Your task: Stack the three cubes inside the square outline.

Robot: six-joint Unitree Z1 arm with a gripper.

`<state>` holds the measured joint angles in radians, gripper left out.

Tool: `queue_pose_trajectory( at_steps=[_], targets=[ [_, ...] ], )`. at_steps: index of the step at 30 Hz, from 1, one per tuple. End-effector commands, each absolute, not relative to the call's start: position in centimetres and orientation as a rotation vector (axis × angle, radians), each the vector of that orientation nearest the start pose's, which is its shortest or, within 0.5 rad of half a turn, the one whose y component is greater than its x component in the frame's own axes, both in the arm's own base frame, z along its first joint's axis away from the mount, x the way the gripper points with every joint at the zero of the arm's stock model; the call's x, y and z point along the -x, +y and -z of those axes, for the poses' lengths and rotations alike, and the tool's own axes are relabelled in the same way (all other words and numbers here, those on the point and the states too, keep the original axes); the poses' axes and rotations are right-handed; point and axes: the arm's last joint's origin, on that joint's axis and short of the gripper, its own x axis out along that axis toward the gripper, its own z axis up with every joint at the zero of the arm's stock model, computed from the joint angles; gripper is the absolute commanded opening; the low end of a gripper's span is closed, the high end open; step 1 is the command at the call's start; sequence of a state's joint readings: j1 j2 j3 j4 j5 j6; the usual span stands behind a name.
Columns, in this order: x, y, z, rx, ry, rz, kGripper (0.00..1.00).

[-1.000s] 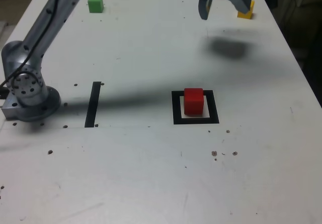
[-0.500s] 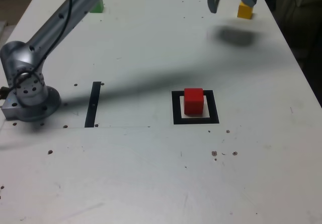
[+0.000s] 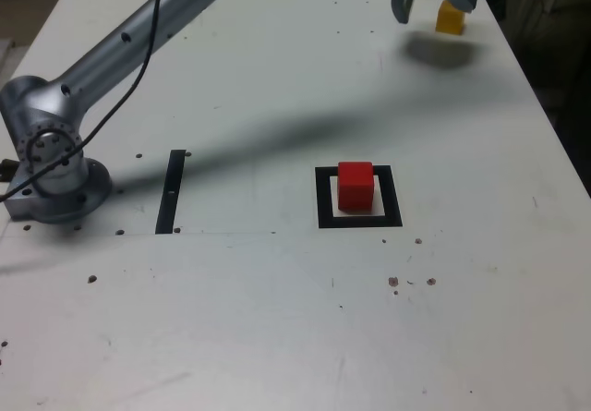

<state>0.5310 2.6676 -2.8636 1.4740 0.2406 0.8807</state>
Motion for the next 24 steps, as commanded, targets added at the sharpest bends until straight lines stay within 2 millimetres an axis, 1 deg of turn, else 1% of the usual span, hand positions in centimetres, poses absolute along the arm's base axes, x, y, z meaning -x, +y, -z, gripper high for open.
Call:
queue_pose_trajectory(
  at_steps=[1,7,13,24],
  targets=[
    [-46.8,29.5,-25.7,-0.553,1.417,-0.095,0.99],
    [-47.2,30.6,-25.8,-0.573,1.362,-0.138,0.99],
    [-47.6,31.6,-24.4,-0.565,1.336,-0.148,0.99],
    [-47.9,31.6,-23.4,-0.541,1.317,-0.096,0.97]
  ],
)
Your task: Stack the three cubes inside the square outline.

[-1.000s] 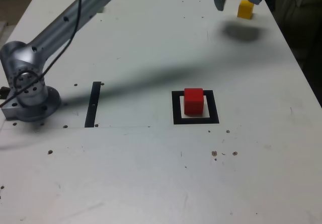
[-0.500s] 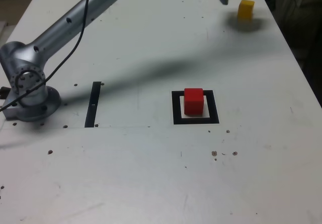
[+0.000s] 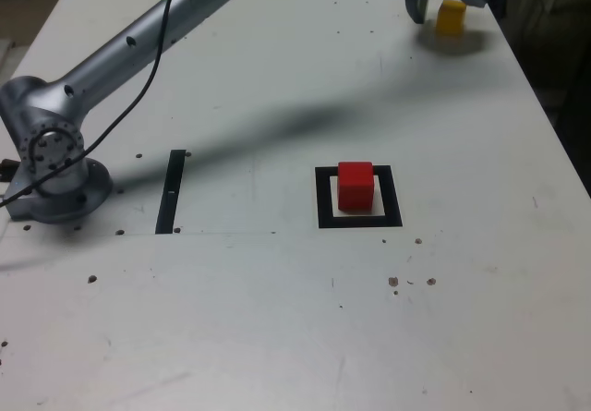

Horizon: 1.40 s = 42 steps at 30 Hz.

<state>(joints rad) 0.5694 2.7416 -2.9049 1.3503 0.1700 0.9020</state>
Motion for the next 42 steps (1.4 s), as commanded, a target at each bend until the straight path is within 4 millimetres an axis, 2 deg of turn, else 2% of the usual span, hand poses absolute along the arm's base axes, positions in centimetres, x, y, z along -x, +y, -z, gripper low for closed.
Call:
queue_pose_trajectory(
  at_steps=[1,8,16,20,25,28,42],
  targets=[
    [-47.92,31.59,-23.34,-0.539,1.318,-0.09,0.96],
    [-48.01,31.54,-22.91,-0.528,1.315,-0.068,0.91],
    [-48.1,31.49,-22.83,-0.524,1.305,-0.059,0.78],
    [-48.15,31.37,-22.95,-0.523,1.303,-0.063,0.67],
    [-48.26,31.27,-23.06,-0.529,1.296,-0.063,0.43],
    [-48.33,31.25,-23.08,-0.535,1.29,-0.058,0.35],
    [-48.46,31.03,-23.15,-0.542,1.289,-0.058,0.33]
  ],
)
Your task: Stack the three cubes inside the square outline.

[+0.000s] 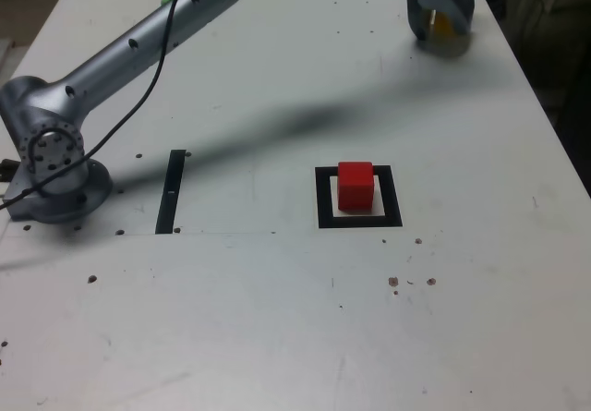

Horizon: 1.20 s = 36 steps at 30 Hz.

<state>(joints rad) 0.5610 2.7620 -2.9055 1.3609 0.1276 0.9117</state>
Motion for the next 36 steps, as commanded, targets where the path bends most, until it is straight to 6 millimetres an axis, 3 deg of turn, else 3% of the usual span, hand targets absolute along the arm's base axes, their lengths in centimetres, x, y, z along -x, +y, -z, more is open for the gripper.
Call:
queue_pose_trajectory(
  at_steps=[1,22,36],
  targets=[
    [-48.5,31.0,-23.2,-0.543,1.289,-0.058,0.33],
    [-47.6,30.0,-25.1,-0.552,1.329,-0.059,0.33],
    [-44.7,25.4,-30.1,-0.479,1.423,-0.012,0.33]
  ],
)
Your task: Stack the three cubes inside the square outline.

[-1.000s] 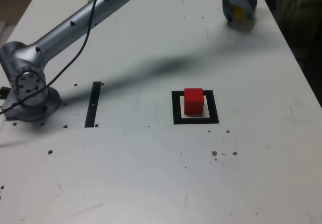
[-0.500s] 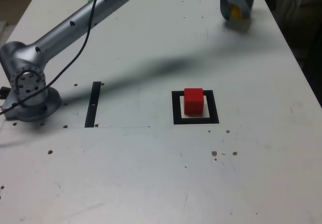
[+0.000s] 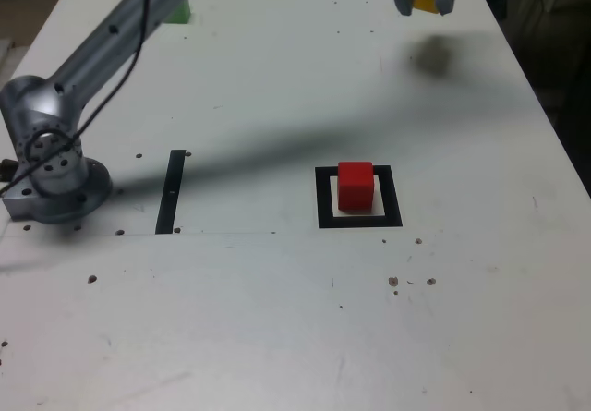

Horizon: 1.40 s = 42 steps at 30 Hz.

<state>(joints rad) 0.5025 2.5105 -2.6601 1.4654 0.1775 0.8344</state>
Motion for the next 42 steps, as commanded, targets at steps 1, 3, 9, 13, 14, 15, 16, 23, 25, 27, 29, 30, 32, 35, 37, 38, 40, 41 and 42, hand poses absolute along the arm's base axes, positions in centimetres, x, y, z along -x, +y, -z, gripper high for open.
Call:
queue_pose_trajectory(
  at_steps=[1,3,9,13,14,15,16,23,25,27,29,30,32,35,37,38,40,41,42],
  targets=[
    [-44.4,25.1,-30.4,-0.471,1.426,-0.013,0.33],
    [-43.7,24.5,-31.0,-0.456,1.431,-0.015,0.33],
    [-41.9,22.8,-32.0,-0.415,1.429,-0.026,0.33],
    [-41.0,21.6,-32.1,-0.391,1.428,-0.023,0.33],
    [-40.8,21.3,-32.1,-0.385,1.429,-0.023,0.33],
    [-40.5,21.0,-32.1,-0.378,1.43,-0.023,0.33],
    [-40.3,20.7,-32.1,-0.371,1.431,-0.024,0.33],
    [-38.2,18.6,-32.2,-0.324,1.438,-0.041,0.33],
    [-37.4,17.8,-32.3,-0.311,1.437,-0.048,0.33],
    [-36.7,17.2,-32.5,-0.301,1.435,-0.055,0.33],
    [-35.9,16.4,-32.6,-0.29,1.433,-0.062,0.33],
    [-35.5,16.0,-32.7,-0.284,1.433,-0.066,0.33],
    [-34.7,15.2,-32.8,-0.27,1.431,-0.075,0.33],
    [-33.6,13.8,-33.0,-0.249,1.425,-0.087,0.33],
    [-33.0,12.8,-33.0,-0.236,1.421,-0.094,0.33],
    [-32.7,12.4,-32.9,-0.229,1.419,-0.098,0.33],
    [-32.2,11.4,-32.8,-0.216,1.417,-0.105,0.33],
    [-31.9,10.9,-32.8,-0.21,1.417,-0.11,0.33],
    [-31.6,10.5,-32.7,-0.204,1.416,-0.115,0.33]
  ],
)
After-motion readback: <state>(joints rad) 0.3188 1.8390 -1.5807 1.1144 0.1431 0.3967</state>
